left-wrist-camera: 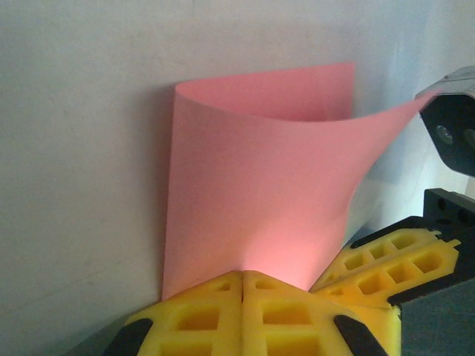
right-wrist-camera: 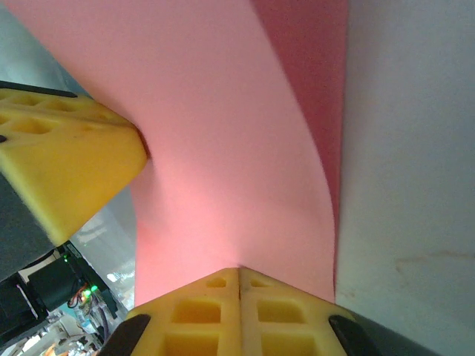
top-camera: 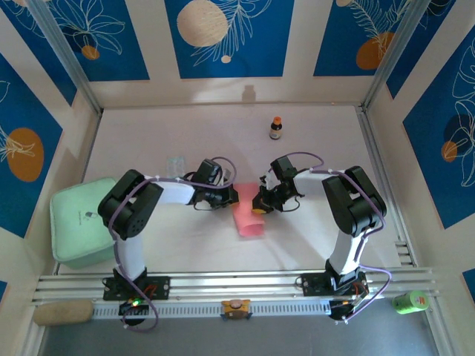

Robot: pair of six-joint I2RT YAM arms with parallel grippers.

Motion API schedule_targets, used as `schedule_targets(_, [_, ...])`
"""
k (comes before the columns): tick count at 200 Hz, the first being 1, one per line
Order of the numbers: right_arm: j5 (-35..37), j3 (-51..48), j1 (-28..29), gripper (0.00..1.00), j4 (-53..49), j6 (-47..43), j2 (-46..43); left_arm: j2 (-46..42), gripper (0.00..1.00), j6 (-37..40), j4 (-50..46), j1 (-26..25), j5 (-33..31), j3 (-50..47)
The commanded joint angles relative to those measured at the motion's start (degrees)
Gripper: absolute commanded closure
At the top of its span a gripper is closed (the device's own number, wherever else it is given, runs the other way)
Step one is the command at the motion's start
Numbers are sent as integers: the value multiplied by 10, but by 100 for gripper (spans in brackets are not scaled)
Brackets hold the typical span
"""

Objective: Fold a paper plane with a square sheet of paper (pick it up from the middle)
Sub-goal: First fold the square sheet of paper in half at the center of the table.

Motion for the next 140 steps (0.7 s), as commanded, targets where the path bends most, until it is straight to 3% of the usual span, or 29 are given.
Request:
schedule_targets(1, [35, -13, 3, 100, -33, -3, 10, 22, 97, 16, -34, 4, -24, -10])
schedule_targets(50, [37, -12, 3, 100, -33, -4, 10, -2, 96, 36, -69, 4, -10, 46])
schedule_targets(83, [38, -12, 3, 100, -34, -4, 10, 32, 95, 44, -82, 10, 5, 77])
schedule_targets(140, [33, -13, 3, 100, -34, -6, 10, 59, 96, 44, -88, 23, -16, 60])
